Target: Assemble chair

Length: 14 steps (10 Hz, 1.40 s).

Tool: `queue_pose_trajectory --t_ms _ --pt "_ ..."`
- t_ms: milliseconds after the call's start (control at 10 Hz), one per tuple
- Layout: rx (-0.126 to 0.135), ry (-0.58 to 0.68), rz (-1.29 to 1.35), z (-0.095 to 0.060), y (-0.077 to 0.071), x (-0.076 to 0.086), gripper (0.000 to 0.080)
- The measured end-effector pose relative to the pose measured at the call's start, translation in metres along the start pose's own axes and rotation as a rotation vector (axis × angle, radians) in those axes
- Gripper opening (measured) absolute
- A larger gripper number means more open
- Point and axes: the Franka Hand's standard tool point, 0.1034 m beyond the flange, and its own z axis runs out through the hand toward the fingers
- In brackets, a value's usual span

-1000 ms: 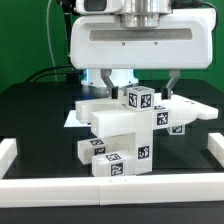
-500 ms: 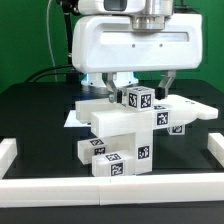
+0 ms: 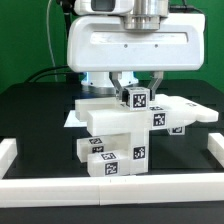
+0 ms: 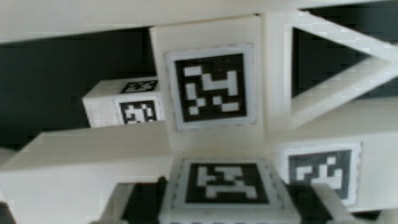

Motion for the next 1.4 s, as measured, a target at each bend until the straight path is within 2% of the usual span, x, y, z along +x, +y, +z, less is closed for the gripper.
queue_pose_trajectory --t_ms 600,1100,1400 --pt "0.003 -0.001 0.443 0.0012 0.0008 0.0003 0.0281" --pt "0.043 -0.005 0.894 0.0015 0.0021 0.0018 0.0281" --pt "0.055 -0.021 1.118 0.0015 0.0016 0.0024 0.0281"
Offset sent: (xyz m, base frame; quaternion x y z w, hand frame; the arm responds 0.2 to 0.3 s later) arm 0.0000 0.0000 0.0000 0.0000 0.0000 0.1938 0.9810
